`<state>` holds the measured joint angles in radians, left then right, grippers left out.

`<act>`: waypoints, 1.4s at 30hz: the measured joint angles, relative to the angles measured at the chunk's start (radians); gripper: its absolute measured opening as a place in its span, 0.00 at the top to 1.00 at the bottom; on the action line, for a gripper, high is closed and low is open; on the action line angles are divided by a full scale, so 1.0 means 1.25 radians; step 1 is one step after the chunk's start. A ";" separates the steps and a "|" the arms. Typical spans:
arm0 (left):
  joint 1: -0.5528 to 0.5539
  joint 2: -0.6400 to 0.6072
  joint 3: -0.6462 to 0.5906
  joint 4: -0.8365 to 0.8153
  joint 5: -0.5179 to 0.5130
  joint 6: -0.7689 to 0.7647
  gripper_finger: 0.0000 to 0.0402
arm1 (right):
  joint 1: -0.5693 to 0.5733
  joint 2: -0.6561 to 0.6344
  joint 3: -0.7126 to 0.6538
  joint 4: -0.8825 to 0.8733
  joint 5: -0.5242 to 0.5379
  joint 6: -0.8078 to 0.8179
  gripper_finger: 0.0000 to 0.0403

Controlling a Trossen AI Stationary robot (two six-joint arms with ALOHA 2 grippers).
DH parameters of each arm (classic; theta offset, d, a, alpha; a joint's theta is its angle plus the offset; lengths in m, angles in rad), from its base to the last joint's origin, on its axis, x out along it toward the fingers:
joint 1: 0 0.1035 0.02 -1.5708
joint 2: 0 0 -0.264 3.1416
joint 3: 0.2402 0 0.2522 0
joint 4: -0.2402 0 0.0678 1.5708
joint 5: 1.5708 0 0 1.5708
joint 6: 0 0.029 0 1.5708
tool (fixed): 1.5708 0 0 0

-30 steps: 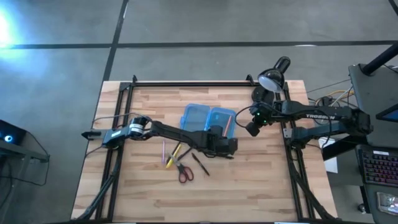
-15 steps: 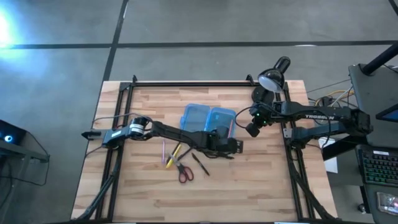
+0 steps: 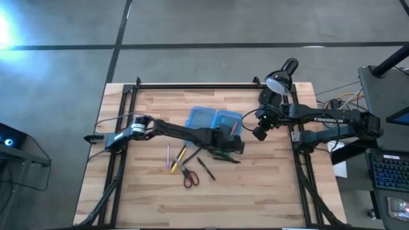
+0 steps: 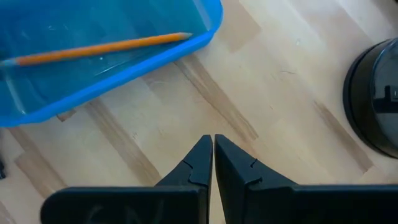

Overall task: Pick & place school supplies into a supply box
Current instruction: Put the black scissors into the supply box

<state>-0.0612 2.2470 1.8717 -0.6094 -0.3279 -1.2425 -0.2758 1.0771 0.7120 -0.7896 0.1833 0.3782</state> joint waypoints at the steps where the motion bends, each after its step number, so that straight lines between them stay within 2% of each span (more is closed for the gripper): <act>1: 0.008 0.003 -0.016 0.004 0.003 -0.003 0.83 | -0.001 0.000 0.000 0.001 0.000 -0.006 0.98; 7: 0.044 -0.007 -0.062 0.063 0.035 0.008 0.83 | -0.022 0.000 -0.002 0.003 0.000 -0.036 0.98; 11: 0.044 -0.051 -0.048 0.044 -0.016 0.061 0.83 | -0.029 0.000 -0.003 0.003 -0.006 -0.041 0.98; 15: 0.027 -0.142 -0.045 -0.105 -0.040 0.077 0.83 | -0.029 0.001 -0.005 0.024 -0.055 -0.052 0.98; 18: -0.011 -0.189 -0.072 -0.268 -0.023 -0.001 0.83 | -0.029 0.011 -0.006 0.038 -0.111 -0.048 0.98; 21: -0.059 -0.241 -0.136 -0.294 -0.002 -0.077 0.82 | -0.027 0.026 -0.006 0.053 -0.141 -0.024 0.95; 26: -0.151 -0.335 -0.287 -0.193 0.070 -0.314 0.69 | -0.028 0.057 -0.006 0.060 -0.189 0.027 0.83; 30: -0.227 -0.360 -0.380 -0.090 0.077 -0.541 0.60 | -0.025 0.093 -0.006 0.058 -0.189 0.059 0.71; 33: -0.274 -0.363 -0.390 -0.059 0.108 -0.629 0.59 | -0.025 0.122 -0.006 0.057 -0.189 0.074 0.63; 36: -0.300 -0.342 -0.375 -0.087 0.128 -0.689 0.59 | -0.025 0.151 -0.006 0.058 -0.188 0.071 0.58; 42: -0.305 -0.292 -0.332 -0.095 0.170 -0.723 0.59 | -0.025 0.204 -0.006 0.078 -0.186 0.062 0.52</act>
<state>-0.4421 1.8816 1.4565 -0.7281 -0.1154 -2.1465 -0.3077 1.3322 0.7040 -0.6918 -0.0498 0.4553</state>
